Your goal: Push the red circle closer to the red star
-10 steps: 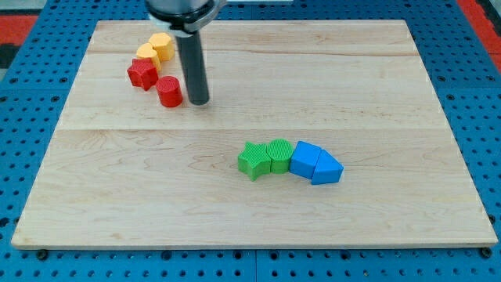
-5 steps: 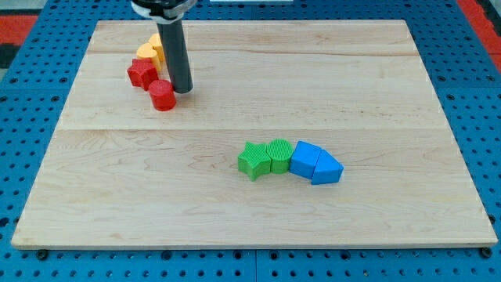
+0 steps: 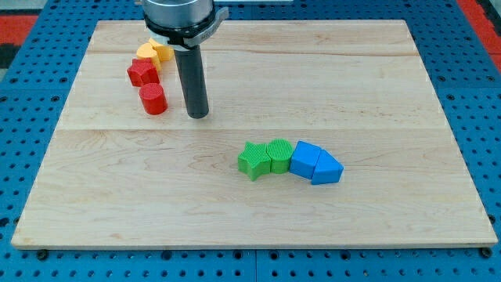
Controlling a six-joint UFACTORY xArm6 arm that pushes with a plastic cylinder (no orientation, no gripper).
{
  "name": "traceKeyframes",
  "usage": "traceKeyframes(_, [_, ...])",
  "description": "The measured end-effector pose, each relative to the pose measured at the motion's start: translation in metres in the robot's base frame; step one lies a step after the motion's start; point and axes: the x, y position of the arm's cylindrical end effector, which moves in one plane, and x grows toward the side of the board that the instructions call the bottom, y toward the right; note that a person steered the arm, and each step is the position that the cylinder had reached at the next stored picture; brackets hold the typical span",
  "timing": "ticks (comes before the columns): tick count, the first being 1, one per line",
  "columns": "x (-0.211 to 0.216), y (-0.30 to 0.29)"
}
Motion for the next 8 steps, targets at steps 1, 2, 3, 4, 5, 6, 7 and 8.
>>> traceKeyframes(1, [0.0,-0.015])
traceKeyframes(2, [0.0,-0.028])
traceKeyframes(3, [0.0,-0.039])
traceKeyframes(4, [-0.001,-0.049])
traceKeyframes(5, [-0.003,-0.06])
traceKeyframes(6, [-0.007,-0.066])
traceKeyframes(7, [-0.012,-0.069])
traceKeyframes(8, [-0.013,-0.069])
